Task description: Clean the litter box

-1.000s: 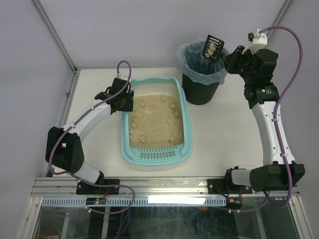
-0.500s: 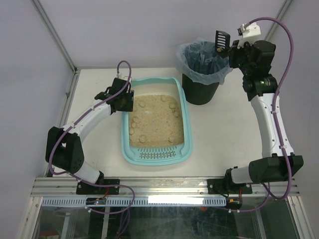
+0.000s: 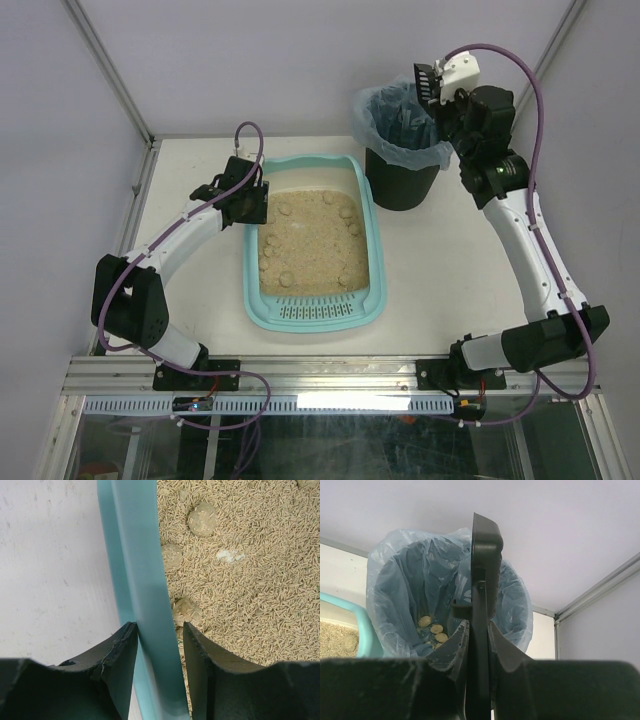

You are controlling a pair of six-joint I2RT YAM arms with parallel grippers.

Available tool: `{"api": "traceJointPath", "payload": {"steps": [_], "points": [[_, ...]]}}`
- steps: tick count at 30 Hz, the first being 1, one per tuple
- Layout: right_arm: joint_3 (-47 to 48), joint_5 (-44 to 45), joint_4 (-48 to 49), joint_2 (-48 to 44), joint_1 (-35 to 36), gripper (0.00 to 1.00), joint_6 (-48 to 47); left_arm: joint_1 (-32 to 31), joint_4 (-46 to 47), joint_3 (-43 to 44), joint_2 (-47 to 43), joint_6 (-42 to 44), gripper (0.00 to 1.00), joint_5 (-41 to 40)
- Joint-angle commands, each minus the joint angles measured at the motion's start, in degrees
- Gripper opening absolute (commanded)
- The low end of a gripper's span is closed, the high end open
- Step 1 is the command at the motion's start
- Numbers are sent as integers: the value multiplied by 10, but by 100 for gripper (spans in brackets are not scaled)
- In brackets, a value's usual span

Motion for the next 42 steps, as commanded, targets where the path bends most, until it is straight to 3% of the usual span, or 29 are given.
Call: {"api": "traceJointPath", "payload": {"steps": [1, 7, 17, 23, 30, 42], "points": [[15, 29, 34, -30, 1, 0, 35, -8, 8, 6, -5, 0, 41, 40], [-20, -39, 73, -107, 1, 0, 169, -7, 7, 6, -6, -1, 41, 41], [-78, -226, 32, -157, 25, 0, 388, -7, 7, 6, -6, -1, 41, 42], [-71, -183, -90, -117, 116, 0, 431, -7, 7, 6, -6, -1, 41, 45], [-15, -96, -233, 0, 229, 0, 428, -7, 7, 6, -8, -2, 41, 43], [0, -22, -224, 122, 275, 0, 467, -7, 7, 6, -12, -1, 41, 45]]}}
